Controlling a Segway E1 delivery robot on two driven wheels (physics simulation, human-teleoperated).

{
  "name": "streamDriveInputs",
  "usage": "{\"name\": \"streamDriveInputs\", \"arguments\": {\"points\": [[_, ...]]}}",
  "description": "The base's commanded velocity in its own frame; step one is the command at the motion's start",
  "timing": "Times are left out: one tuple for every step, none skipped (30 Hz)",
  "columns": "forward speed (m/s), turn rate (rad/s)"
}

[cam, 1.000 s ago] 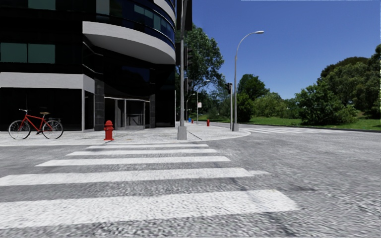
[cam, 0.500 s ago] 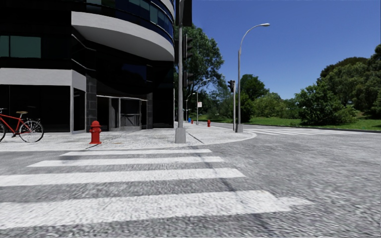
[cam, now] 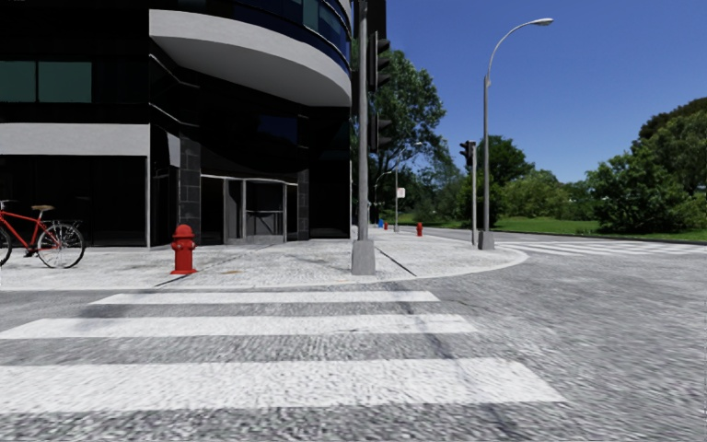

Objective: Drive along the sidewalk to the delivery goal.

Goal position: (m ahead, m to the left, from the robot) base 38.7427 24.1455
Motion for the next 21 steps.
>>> {"name": "streamDriveInputs", "arguments": {"points": [[2.00,0.37],[2.00,0.37],[2.00,0.37],[2.00,0.37],[2.00,0.37],[2.00,0.37],[2.00,0.37],[2.00,0.37],[2.00,0.37],[2.00,0.37],[2.00,0.37],[2.00,0.37],[2.00,0.37],[2.00,0.37],[2.00,0.37],[2.00,0.37],[2.00,0.37],[2.00,0.37],[2.00,0.37],[2.00,0.37],[2.00,0.25]]}}
